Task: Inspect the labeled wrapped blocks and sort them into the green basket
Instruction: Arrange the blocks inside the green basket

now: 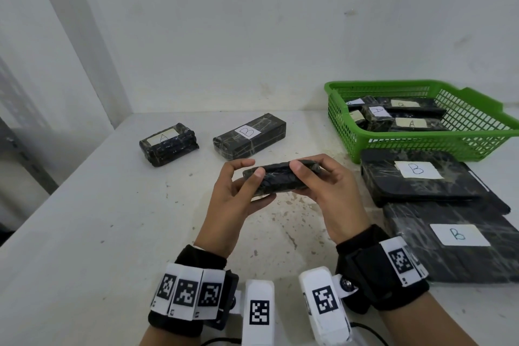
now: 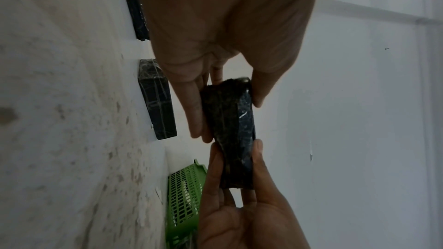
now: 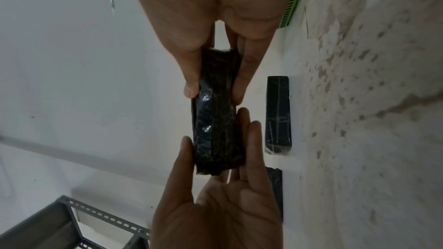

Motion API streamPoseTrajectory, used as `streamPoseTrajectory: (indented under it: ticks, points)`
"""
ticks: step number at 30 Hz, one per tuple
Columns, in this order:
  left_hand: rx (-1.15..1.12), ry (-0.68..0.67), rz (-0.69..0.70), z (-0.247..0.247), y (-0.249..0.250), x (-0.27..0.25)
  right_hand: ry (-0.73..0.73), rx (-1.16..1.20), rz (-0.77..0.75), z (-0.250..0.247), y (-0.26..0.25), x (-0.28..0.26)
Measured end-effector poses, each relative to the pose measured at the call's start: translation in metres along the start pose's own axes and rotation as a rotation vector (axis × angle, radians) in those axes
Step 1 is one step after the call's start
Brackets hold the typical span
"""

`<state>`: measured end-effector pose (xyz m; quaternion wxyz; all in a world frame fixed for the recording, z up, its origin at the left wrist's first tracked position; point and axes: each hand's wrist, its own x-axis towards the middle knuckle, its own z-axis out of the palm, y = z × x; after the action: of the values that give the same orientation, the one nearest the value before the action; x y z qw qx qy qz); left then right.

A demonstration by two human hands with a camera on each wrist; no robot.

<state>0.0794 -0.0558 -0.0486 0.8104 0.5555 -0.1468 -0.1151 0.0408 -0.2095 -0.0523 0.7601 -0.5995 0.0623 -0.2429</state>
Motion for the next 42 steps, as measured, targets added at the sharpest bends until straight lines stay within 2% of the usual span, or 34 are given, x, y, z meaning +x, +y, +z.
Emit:
streamPoseTrajectory:
  ticks: [3,9,17,24,33,39,42]
  points:
    - [-0.012,-0.012,-0.029,0.0008,0.0008,-0.0007,-0.001,0.015,0.005,-0.0011,-0.0018,0.0004]
    - [0.049,0.033,0.000,-0.0013,-0.0004,0.0008,-0.071,0.051,0.079,0.0018,0.0023,0.0004]
    - [0.006,0.009,-0.011,0.0020,0.0021,-0.0020,-0.009,-0.038,-0.013,-0.0003,-0.0004,-0.0014]
    - [0.074,0.077,0.008,-0.0001,-0.0010,0.0004,-0.106,-0.003,0.096,0.0007,0.0040,0.0004]
    - [0.067,-0.002,0.061,0.0019,-0.0001,-0.0015,-0.048,-0.068,-0.009,-0.0021,-0.0005,0.0001]
    - [0.103,0.013,0.087,-0.0020,-0.0024,-0.0001,-0.118,-0.013,0.080,0.0002,0.0009,0.0005]
    - [0.081,-0.004,0.091,-0.0017,-0.0004,-0.0003,-0.099,0.027,0.080,0.0023,-0.0009,-0.0003]
